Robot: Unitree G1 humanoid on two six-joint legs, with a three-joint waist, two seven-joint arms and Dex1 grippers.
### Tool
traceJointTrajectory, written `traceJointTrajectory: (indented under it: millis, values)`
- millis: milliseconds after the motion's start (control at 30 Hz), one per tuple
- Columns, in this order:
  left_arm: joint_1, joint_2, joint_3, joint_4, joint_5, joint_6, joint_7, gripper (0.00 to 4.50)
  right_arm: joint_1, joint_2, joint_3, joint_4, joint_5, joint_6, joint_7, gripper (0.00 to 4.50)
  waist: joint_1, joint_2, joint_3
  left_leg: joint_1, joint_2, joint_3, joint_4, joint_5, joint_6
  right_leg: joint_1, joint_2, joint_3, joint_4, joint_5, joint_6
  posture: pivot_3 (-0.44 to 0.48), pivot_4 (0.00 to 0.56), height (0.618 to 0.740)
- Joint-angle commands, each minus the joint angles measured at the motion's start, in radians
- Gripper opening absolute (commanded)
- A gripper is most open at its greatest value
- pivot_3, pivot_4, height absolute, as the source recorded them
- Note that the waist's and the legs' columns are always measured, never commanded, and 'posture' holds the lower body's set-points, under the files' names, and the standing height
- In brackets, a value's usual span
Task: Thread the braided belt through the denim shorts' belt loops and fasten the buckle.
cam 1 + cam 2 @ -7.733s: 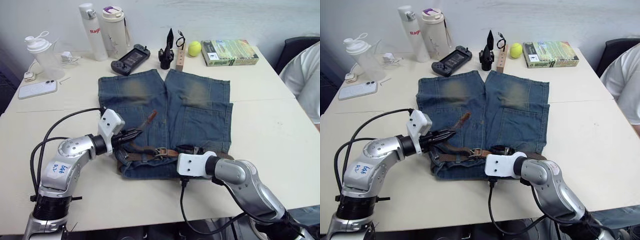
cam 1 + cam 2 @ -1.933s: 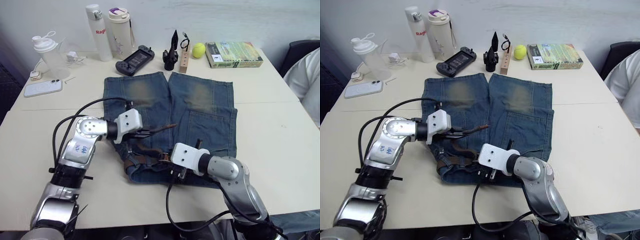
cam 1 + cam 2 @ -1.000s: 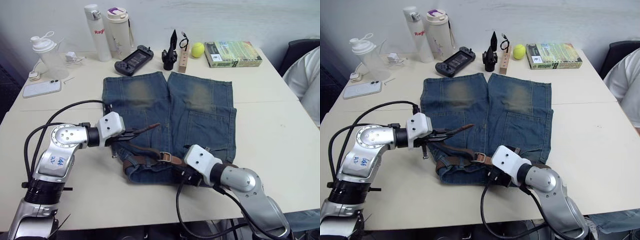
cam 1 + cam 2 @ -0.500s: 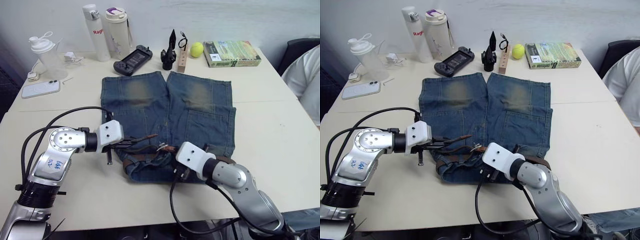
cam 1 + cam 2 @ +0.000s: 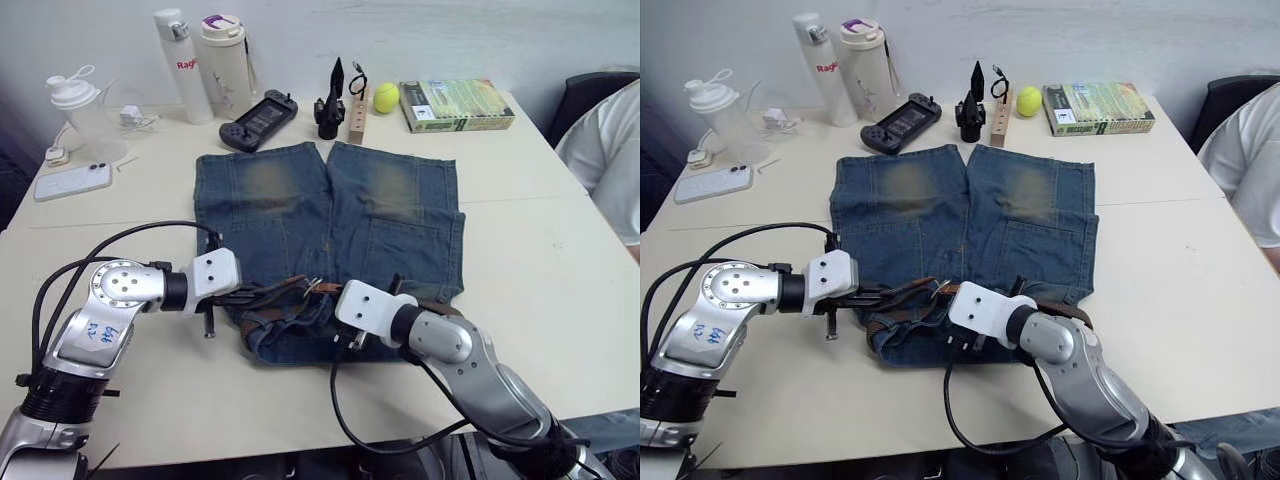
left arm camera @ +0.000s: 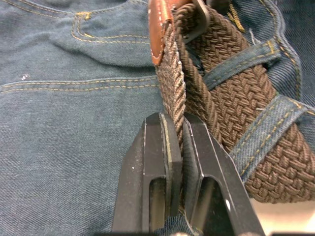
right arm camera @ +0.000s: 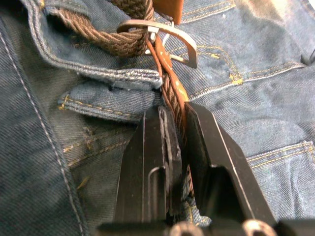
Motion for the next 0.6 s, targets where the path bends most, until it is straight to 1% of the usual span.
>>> traceJointTrajectory:
  millis: [33,200,400,600]
  values:
    - [0.005,0.031,-0.011,-0.010,0.032,-0.021,0.000,0.00,-0.026,0.000,0.009,0.011,-0.023,-0.050,-0.006,0.02,-0.001,0.000,0.000,0.000,0.000,0.000,0.000,0.000,0.000,0.000,0.000,0.000,0.000,0.000,0.000,0.000,0.150,0.720]
    - [-0.013,0.040,-0.020,0.002,0.039,-0.057,-0.022,0.00,-0.052,-0.005,0.026,0.041,-0.031,-0.105,0.009,0.02,-0.001,0.000,0.000,0.000,0.000,0.002,-0.001,0.000,0.000,-0.002,0.000,0.001,0.001,0.000,0.000,0.000,0.150,0.720]
    - [-0.061,0.063,-0.029,0.053,0.046,-0.114,-0.068,0.00,-0.079,-0.020,0.042,0.074,-0.052,-0.188,0.033,0.02,-0.001,0.000,0.000,-0.002,0.000,0.005,-0.001,0.000,0.000,-0.006,0.000,0.004,0.002,0.000,0.000,0.000,0.150,0.720]
    - [-0.127,0.081,-0.012,0.146,0.048,-0.148,-0.089,0.00,-0.093,-0.018,0.044,0.121,-0.068,-0.257,0.046,0.02,-0.003,0.000,0.000,-0.003,0.001,0.007,-0.001,0.000,0.000,-0.007,0.001,0.004,0.003,0.000,-0.001,0.000,0.150,0.720]
